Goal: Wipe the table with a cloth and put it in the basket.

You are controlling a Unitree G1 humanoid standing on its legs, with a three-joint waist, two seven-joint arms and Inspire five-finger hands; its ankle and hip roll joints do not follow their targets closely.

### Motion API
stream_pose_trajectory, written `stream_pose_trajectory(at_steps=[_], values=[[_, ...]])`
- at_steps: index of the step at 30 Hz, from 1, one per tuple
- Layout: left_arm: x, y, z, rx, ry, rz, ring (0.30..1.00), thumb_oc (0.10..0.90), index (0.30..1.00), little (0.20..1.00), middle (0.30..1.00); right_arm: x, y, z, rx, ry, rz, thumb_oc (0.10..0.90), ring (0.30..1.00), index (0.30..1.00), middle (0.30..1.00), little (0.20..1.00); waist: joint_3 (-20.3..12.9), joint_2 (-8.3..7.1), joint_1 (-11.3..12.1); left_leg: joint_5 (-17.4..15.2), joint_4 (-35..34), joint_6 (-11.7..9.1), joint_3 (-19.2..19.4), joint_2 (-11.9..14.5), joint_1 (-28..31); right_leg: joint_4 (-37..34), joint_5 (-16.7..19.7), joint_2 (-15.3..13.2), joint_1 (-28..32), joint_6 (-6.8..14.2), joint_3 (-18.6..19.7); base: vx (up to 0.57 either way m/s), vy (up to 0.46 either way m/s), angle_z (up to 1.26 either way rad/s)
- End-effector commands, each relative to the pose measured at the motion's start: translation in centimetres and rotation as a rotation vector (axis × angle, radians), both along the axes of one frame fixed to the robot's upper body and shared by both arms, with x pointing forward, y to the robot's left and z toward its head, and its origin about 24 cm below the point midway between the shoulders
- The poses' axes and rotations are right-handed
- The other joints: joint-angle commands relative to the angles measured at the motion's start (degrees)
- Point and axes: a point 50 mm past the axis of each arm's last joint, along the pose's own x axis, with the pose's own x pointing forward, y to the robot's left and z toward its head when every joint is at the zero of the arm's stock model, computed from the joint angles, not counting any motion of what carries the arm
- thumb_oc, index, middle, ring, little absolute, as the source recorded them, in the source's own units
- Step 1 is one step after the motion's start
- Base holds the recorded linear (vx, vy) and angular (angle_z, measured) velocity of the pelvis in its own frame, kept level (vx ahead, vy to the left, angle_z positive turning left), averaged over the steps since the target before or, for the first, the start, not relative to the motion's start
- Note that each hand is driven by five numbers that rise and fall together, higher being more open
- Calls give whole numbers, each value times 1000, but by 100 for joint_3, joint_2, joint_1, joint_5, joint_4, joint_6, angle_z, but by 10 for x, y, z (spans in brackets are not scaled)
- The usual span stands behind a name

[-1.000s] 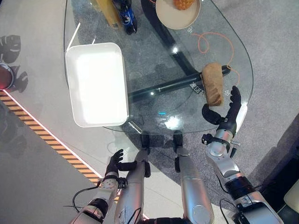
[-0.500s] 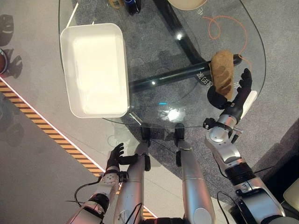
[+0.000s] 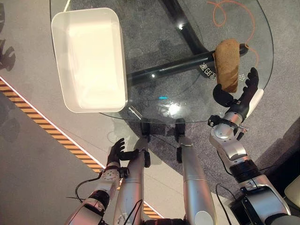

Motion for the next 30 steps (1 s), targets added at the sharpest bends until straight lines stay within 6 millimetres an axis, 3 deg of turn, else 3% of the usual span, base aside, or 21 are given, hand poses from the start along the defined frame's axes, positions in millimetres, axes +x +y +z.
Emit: stream_pose_trajectory(at_steps=[1, 8, 22, 30], values=[[-48, -5, -38, -1, 171, 28, 900, 800, 900, 900, 900, -8, -12, 34, -2, -164, -19, 800, 900, 900, 900, 900, -104, 78, 32, -623, 803, 178, -92, -281, -275, -399, 453, 209, -102, -102, -296, 0, 0, 0], [-48, -9, -36, -9, 185, 24, 900, 800, 900, 900, 900, -4, -14, 42, 1, -175, -10, 800, 900, 900, 900, 900, -104, 141, 100, -606, 839, 184, -136, -307, -447, -376, 487, 189, -277, -87, -326, 1, 1, 0], [-42, -14, -32, -19, 172, 10, 900, 800, 900, 900, 900, 11, -43, 68, -20, -131, -170, 800, 900, 900, 900, 900, -104, 229, 230, -627, 943, 171, -203, -334, -731, -311, 527, 181, -547, -54, -349, 6, 5, 3], [-42, -16, -29, -33, 159, 4, 900, 800, 900, 900, 900, 16, -53, 69, -8, -64, -201, 800, 900, 900, 900, 900, -104, 246, 286, -608, 948, 167, -244, -350, -875, -311, 560, 180, -680, -45, -376, 3, -1, 2]])
